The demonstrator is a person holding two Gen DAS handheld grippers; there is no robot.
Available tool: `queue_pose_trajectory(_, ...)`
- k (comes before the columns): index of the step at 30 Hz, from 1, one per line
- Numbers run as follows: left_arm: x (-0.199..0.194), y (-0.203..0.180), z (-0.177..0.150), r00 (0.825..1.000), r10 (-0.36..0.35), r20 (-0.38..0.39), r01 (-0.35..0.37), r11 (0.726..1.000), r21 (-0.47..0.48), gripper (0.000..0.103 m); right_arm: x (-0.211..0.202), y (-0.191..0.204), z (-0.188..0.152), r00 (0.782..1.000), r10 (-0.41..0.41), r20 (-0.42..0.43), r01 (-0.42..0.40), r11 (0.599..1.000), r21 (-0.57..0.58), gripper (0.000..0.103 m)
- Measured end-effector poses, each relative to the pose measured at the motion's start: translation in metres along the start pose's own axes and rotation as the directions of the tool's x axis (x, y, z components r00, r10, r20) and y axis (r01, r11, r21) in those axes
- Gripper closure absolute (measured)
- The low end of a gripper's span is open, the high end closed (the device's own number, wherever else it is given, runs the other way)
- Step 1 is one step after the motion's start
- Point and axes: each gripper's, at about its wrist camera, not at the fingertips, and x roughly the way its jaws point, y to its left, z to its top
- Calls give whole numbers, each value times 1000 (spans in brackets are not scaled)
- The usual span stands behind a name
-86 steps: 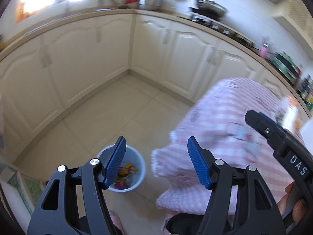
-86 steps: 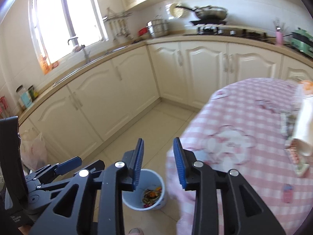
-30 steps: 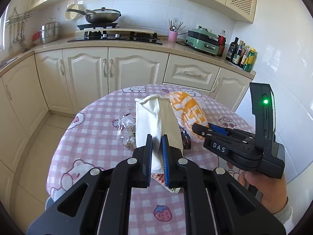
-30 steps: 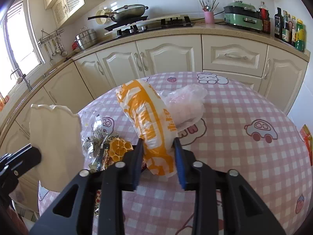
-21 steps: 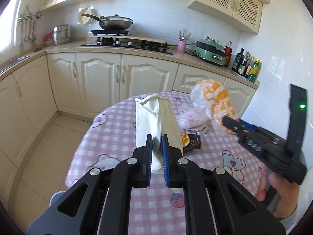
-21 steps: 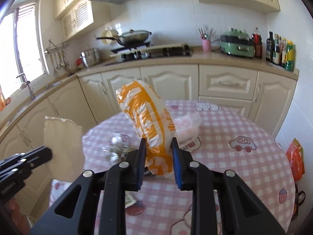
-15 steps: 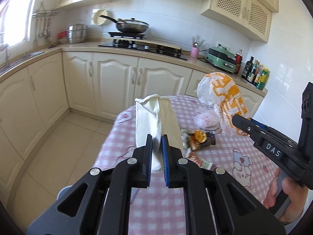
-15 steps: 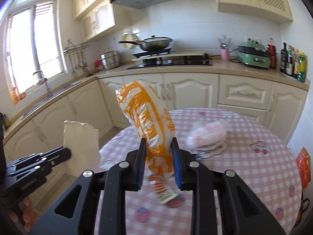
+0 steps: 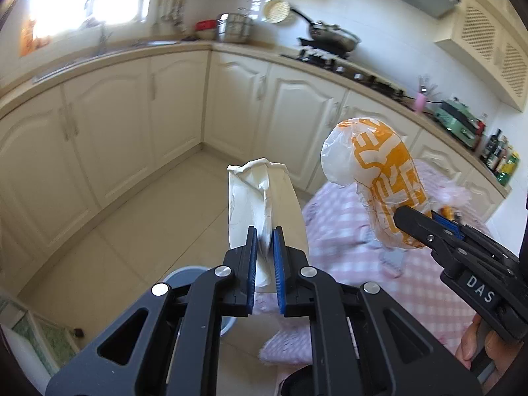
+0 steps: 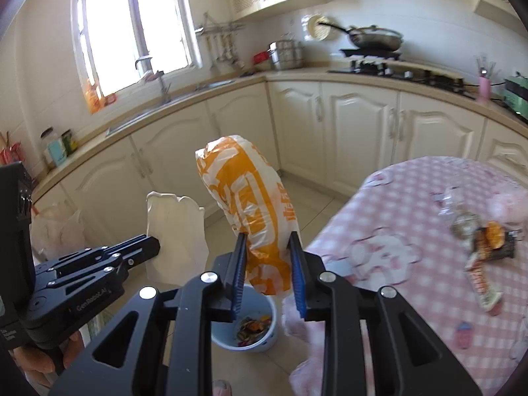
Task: Collect trash
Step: 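Carry both bags over the blue bucket and open both tools to drop them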
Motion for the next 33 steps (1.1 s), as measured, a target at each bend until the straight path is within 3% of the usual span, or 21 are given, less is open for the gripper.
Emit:
queue_pose_trajectory(8, 40, 57, -21, 990, 100, -101, -107, 992, -68, 94, 69, 54, -21, 993, 58, -102, -62, 997, -35, 79)
queue_pose_trajectory(18, 94, 77, -24, 975, 121, -185, -138, 987, -83, 91, 112, 49, -29, 991, 26, -129, -29, 999, -21, 79)
queue_pose_trajectory(19, 99, 79, -22, 973, 131, -188, -150, 984, -90, 87, 114, 47, -29, 991, 25, -130, -27, 999, -18, 79)
queue_pose_trajectory(21, 101, 82, -21, 971, 150, -187, -169, 981, -91, 65, 120, 47, -28, 991, 19, -131, -21, 1000, -17, 79)
queue_pose_trajectory(23, 101, 85, -21, 970, 168, -179, -187, 978, -95, 52, 124, 46, -27, 991, 20, -134, -22, 1000, -14, 79)
queue_pose_trajectory(33, 94, 101, -28, 958, 215, -189, -237, 966, -102, 39, 145, 64, -34, 984, 38, -175, -44, 999, -29, 79)
